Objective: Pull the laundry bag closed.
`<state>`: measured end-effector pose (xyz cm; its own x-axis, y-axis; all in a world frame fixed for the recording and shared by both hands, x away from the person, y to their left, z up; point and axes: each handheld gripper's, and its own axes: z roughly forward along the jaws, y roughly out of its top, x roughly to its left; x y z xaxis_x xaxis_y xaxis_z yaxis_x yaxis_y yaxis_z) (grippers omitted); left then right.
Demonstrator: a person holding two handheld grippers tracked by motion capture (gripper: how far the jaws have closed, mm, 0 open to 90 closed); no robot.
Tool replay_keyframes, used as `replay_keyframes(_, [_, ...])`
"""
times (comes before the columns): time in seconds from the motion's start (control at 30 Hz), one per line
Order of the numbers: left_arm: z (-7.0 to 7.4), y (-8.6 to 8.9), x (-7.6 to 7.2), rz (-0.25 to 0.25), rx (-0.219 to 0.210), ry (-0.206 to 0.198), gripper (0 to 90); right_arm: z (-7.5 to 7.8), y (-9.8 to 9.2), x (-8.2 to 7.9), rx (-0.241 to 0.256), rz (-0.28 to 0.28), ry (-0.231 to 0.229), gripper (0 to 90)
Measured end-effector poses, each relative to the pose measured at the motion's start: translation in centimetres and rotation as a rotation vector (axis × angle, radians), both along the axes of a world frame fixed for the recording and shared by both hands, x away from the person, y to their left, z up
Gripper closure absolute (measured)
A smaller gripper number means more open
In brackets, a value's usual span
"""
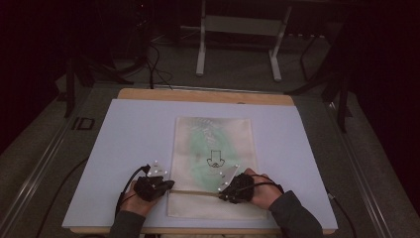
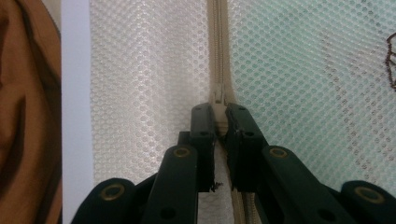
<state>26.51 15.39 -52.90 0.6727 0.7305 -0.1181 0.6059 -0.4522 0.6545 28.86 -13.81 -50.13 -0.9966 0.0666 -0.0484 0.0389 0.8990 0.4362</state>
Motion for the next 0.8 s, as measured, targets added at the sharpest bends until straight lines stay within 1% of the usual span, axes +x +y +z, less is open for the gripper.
replay_keyframes(0.03, [0.0, 0.0, 0.0, 0.000, 0.000, 0.000, 89.6, 0.0, -0.1, 0.0, -0.007, -0.002, -0.002, 82.4])
replay_keyframes(0.07, [0.0, 0.0, 0.0, 0.000, 0.000, -0.001, 89.6, 0.0, -0.1, 0.0, -0.001, -0.003, 0.003, 82.4])
replay_keyframes(0.13, [0.0, 0.0, 0.0, -0.001, 0.003, -0.001, 89.6, 0.0, -0.3, -0.1, -0.013, -0.010, 0.004, 82.4])
replay_keyframes(0.17, [0.0, 0.0, 0.0, -0.001, 0.003, -0.001, 89.6, 0.0, -0.4, 0.0, -0.001, -0.005, 0.003, 82.4])
replay_keyframes(0.2, [0.0, 0.0, 0.0, 0.000, 0.001, -0.001, 89.6, 0.0, -0.4, 0.0, -0.009, -0.009, 0.000, 82.4])
replay_keyframes(0.4, [0.0, 0.0, 0.0, 0.002, -0.002, 0.000, 89.6, 0.0, -1.0, 0.0, -0.005, -0.019, 0.004, 82.4])
replay_keyframes(0.8, [0.0, 0.0, 0.0, -0.002, 0.004, -0.001, 89.6, -0.1, -1.8, -0.2, 0.010, -0.033, 0.006, 82.4])
